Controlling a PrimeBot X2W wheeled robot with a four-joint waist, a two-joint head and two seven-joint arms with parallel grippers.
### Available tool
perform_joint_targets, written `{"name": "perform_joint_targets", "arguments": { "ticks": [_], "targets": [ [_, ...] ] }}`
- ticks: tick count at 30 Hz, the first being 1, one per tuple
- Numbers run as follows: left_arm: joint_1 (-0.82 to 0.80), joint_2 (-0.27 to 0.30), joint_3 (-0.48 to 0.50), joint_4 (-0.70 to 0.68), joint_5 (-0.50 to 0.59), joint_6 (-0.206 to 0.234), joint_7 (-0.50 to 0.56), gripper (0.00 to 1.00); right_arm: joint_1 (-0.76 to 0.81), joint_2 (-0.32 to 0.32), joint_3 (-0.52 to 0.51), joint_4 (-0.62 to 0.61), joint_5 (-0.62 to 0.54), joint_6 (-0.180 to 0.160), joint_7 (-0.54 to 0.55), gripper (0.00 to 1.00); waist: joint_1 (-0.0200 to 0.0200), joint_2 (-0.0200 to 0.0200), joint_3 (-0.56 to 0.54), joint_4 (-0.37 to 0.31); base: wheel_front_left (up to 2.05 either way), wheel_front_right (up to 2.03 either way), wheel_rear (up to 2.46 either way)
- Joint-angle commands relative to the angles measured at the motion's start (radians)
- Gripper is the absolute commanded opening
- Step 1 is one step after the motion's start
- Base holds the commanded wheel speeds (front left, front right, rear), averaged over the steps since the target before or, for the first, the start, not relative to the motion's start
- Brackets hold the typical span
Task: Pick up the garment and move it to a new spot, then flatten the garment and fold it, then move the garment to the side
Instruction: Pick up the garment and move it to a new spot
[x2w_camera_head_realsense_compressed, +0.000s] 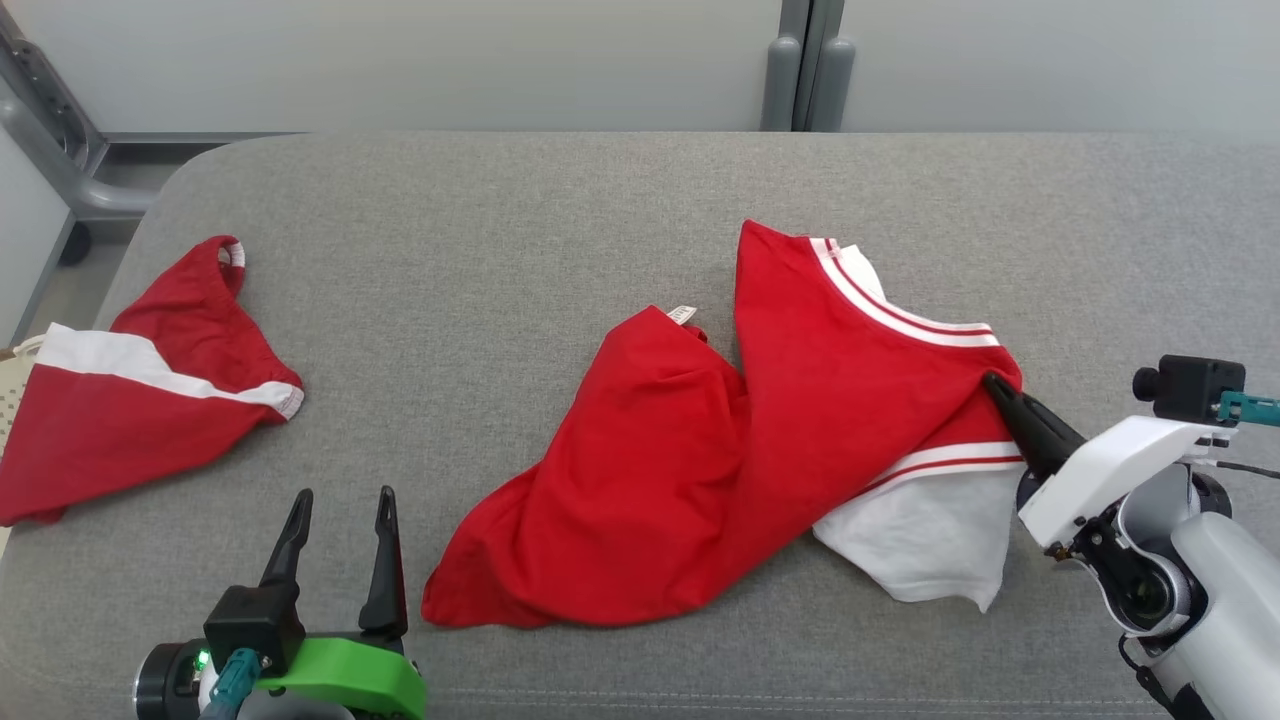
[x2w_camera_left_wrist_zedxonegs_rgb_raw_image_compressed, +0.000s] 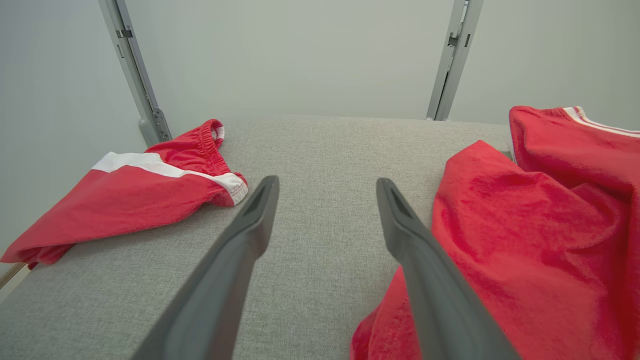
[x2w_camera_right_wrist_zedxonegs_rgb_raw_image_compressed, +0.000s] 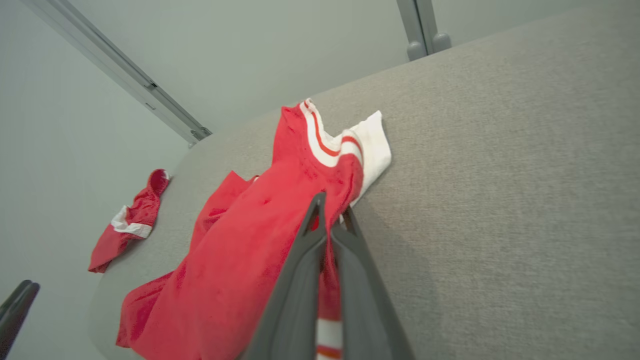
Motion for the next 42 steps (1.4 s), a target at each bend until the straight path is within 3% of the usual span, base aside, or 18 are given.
{"name": "perform_joint_targets", "arguments": {
  "ticks": [1, 10, 14, 15, 16, 17, 25, 34, 42],
  "targets": [
    [-0.019, 0.002, -0.002, -0.001, -0.002, -0.004, -0.004, 1.00, -0.034, 0.015, -0.009, 0.066, -0.044, 0.001, -0.006, 0.00, 0.0000, 0.0000, 0.011, 0.008, 0.00, 0.00, 0.00],
    [-0.034, 0.002, -0.011, 0.005, -0.002, -0.009, -0.004, 1.00, -0.144, 0.058, -0.002, 0.365, -0.223, 0.000, -0.136, 0.00, 0.0000, 0.0000, 0.029, 0.021, 0.00, 0.00, 0.00],
    [-0.036, 0.002, -0.012, 0.006, -0.001, -0.009, -0.004, 1.00, -0.170, 0.072, 0.008, 0.439, -0.267, 0.000, -0.174, 0.00, 0.0000, 0.0000, 0.032, 0.023, 0.00, 0.00, 0.00],
    [-0.036, 0.003, -0.012, 0.006, -0.001, -0.008, -0.004, 1.00, -0.178, 0.076, 0.009, 0.460, -0.280, 0.000, -0.188, 0.16, 0.0000, 0.0000, 0.033, 0.023, 0.00, 0.00, 0.00],
    [-0.036, 0.003, -0.012, 0.007, 0.000, -0.008, -0.004, 1.00, -0.187, 0.083, 0.008, 0.478, -0.288, 0.000, -0.203, 0.93, 0.0000, 0.0000, 0.033, 0.023, 0.00, 0.00, 0.00],
    [-0.035, 0.003, -0.011, 0.007, 0.001, -0.008, -0.004, 1.00, -0.193, 0.090, 0.007, 0.491, -0.290, 0.000, -0.211, 1.00, 0.0000, 0.0000, 0.034, 0.022, 0.00, 0.00, 0.00],
    [-0.034, 0.003, -0.002, 0.009, 0.010, -0.009, -0.004, 1.00, -0.216, 0.093, 0.001, 0.495, -0.361, 0.000, -0.283, 1.00, 0.0000, 0.0000, 0.033, 0.005, 0.00, 0.00, 0.00],
    [-0.026, 0.003, -0.005, 0.017, 0.018, -0.018, -0.004, 1.00, -0.103, 0.134, -0.080, 0.231, -0.459, 0.000, -0.292, 1.00, 0.0000, 0.0000, 0.025, -0.013, 0.00, 0.00, 0.00],
    [-0.014, 0.003, -0.009, 0.019, 0.018, -0.016, -0.004, 1.00, 0.028, 0.169, -0.139, 0.082, -0.521, 0.000, -0.293, 1.00, 0.0000, 0.0000, 0.008, -0.018, 0.00, 0.00, 0.00]
  ]
}}
